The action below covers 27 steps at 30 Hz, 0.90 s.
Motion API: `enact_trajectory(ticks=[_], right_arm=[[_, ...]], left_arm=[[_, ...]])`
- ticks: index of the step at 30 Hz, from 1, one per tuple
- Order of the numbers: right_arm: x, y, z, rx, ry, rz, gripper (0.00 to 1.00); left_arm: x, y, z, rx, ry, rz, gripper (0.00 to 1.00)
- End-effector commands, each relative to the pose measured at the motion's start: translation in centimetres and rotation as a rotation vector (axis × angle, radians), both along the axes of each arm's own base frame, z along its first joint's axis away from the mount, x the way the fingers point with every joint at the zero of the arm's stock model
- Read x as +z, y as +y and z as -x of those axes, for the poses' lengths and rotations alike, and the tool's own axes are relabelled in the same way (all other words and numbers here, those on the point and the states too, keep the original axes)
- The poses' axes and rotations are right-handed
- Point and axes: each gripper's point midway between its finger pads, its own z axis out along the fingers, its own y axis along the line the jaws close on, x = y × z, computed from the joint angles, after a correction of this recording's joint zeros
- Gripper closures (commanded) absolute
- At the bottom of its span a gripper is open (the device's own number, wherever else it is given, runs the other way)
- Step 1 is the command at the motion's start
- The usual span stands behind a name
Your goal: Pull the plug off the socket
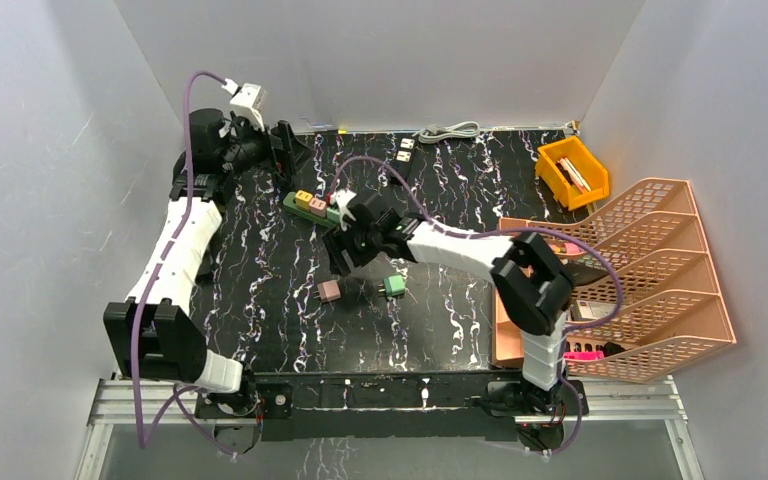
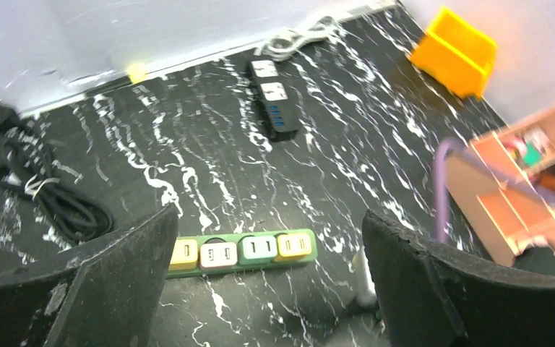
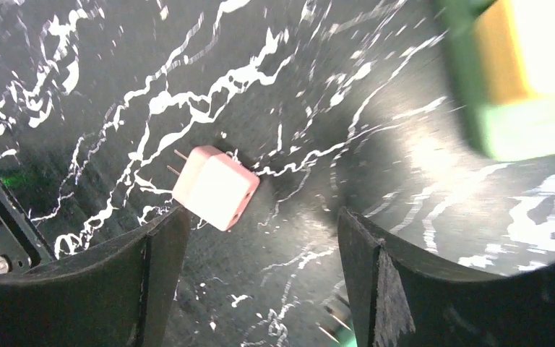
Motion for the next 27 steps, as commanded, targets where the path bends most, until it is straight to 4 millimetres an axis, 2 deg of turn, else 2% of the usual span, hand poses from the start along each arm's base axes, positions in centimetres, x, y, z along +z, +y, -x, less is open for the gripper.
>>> enact_trajectory(ticks=[1, 2, 3, 5, 8, 9, 13, 16, 19, 23, 27], right_arm=[[10.3, -2.0, -5.4, -0.054, -0.362, -0.075, 0.17], [11.3, -2.8, -6.1, -0.074, -0.39, -0.094, 0.17], [12.3, -3.5, -6.9, -0.088, -0.417, -0.117, 0.17], [12.9, -4.9, -8.6, -0.104, -0.443, -0.131, 0.17], [12.3, -6.1, -10.8, -0.082, -0.47, -0.102, 0.19], [10.8, -5.9, -11.4, -0.052, -0.468, -0.071, 0.19], [8.7, -4.8, -11.8, 0.037, -0.461, -0.051, 0.23], [7.5, -4.0, -11.9, 0.082, -0.456, -0.054, 0.24], [6.8, -3.3, -11.8, 0.127, -0.461, -0.074, 0.25], [5.8, -2.6, -12.5, 0.15, -0.478, -0.071, 0.26], [4.8, -1.9, -13.3, 0.175, -0.496, -0.061, 0.27]], left_arm=[[3.1, -2.7, 5.6, -0.349, -0.113, -0.13, 0.02], [2.9, -2.7, 6.1, -0.37, -0.116, -0.149, 0.02], [3.9, -2.8, 7.7, -0.4, -0.152, -0.162, 0.02], [4.6, -3.8, 10.2, -0.511, -0.194, -0.152, 0.02], [6.0, -5.0, 12.8, -0.647, -0.248, -0.063, 0.02], [6.3, -5.3, 13.2, -0.672, -0.257, -0.035, 0.02], [8.3, -5.8, 14.1, -0.709, -0.323, 0.04, 0.02], [9.6, -5.2, 12.7, -0.578, -0.346, 0.058, 0.02], [9.7, -3.5, 9.3, -0.35, -0.309, 0.079, 0.02], [7.9, -1.6, 5.4, -0.132, -0.18, 0.141, 0.02], [5.4, -0.5, 3.2, -0.016, -0.079, 0.169, 0.02]])
